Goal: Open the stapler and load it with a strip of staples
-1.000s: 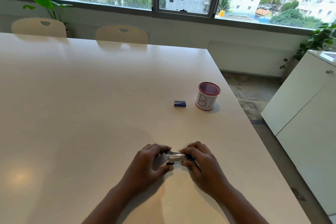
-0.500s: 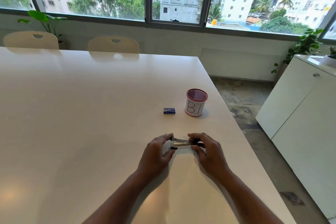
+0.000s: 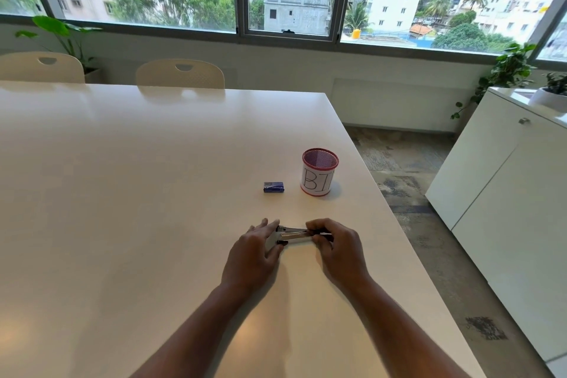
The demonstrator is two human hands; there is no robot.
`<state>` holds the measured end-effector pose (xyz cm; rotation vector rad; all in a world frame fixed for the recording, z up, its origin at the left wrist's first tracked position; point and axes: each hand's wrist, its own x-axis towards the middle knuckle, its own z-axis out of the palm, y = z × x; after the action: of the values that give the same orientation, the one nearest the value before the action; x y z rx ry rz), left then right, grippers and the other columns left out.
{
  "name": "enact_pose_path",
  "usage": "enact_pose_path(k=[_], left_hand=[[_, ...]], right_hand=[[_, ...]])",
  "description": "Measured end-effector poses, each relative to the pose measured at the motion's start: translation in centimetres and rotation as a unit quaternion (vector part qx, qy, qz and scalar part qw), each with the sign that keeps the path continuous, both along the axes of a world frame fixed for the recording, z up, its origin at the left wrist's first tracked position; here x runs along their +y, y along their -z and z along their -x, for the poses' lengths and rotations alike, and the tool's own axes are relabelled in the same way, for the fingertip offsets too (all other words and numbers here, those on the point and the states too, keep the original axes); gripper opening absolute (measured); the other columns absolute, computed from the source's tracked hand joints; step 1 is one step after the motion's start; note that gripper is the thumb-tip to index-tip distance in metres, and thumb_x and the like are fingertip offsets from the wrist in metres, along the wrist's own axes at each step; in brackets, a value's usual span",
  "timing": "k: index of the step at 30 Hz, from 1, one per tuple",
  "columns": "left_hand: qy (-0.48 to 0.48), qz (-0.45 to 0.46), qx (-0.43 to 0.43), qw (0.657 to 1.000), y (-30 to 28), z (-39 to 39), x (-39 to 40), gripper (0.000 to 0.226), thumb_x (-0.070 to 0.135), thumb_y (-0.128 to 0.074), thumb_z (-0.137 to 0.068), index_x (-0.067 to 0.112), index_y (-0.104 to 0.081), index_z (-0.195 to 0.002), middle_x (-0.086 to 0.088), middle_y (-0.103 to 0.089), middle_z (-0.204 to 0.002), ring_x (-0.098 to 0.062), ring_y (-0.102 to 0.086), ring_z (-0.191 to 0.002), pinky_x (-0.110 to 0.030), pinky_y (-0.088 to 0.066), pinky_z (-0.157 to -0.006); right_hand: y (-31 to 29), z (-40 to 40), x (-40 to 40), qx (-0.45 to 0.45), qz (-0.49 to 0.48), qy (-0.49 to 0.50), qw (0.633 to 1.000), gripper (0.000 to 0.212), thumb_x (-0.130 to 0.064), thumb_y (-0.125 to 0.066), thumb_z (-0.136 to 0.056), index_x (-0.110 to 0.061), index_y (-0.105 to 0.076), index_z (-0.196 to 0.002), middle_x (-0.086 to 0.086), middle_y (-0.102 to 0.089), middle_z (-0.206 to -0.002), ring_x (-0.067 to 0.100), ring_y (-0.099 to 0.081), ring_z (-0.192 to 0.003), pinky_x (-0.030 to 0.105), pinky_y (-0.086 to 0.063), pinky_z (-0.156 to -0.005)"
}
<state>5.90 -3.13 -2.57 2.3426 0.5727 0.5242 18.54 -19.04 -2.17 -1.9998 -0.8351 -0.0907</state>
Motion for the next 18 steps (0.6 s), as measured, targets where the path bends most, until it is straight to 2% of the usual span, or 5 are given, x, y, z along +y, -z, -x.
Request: enact_pose_path(k=[4, 9, 14, 18], left_hand=[[0.004, -0.016, -0.005, 1.0, 0.14, 0.06, -0.27, 0.059, 0.025, -0.069, -0.097, 0.023, -0.049, -0.153, -0.009, -0.051, -0.158, -0.018, -0.04, -0.153, -0.027, -0.026, -0.127], [0.006, -0.042, 0.001, 0.999, -0.07, 0.38, -0.69, 0.057, 0.026, -0.062, -0.101, 0.02, -0.045, -0.155, -0.009, -0.053, -0.156, -0.015, -0.038, -0.152, -0.017, -0.017, -0.12], [0.004, -0.048, 0.023, 0.999, -0.1, 0.61, -0.81, 0.061, 0.028, -0.059, -0.102, 0.019, -0.039, -0.159, -0.011, -0.05, -0.159, -0.017, -0.036, -0.154, -0.019, -0.016, -0.12], [0.007, -0.036, 0.046, 0.998, -0.01, 0.78, -0.49, 0.068, 0.032, -0.063, -0.1, 0.017, -0.035, -0.16, -0.012, -0.044, -0.162, -0.02, -0.034, -0.156, -0.024, -0.021, -0.123]], right_hand=[[0.13, 0.03, 0.05, -0.006, 0.008, -0.001, 1.0, 0.034, 0.007, -0.072, -0.087, -0.021, -0.08, -0.105, -0.011, -0.08, -0.1, 0.003, -0.074, -0.092, 0.007, -0.051, -0.084], [0.17, 0.2, -0.03, -0.015, 0.012, -0.003, 1.0, 0.033, 0.007, -0.071, -0.087, -0.02, -0.08, -0.105, -0.009, -0.08, -0.1, 0.008, -0.074, -0.092, 0.023, -0.057, -0.087], [0.32, 0.27, -0.25, -0.013, 0.016, -0.006, 1.0, 0.034, 0.004, -0.07, -0.089, -0.022, -0.079, -0.109, -0.009, -0.08, -0.104, 0.006, -0.074, -0.094, 0.015, -0.054, -0.087], [0.2, 0.46, -0.33, 0.02, 0.017, -0.014, 1.0, 0.033, -0.004, -0.074, -0.091, -0.024, -0.076, -0.117, -0.011, -0.079, -0.107, 0.004, -0.074, -0.095, 0.021, -0.058, -0.089]])
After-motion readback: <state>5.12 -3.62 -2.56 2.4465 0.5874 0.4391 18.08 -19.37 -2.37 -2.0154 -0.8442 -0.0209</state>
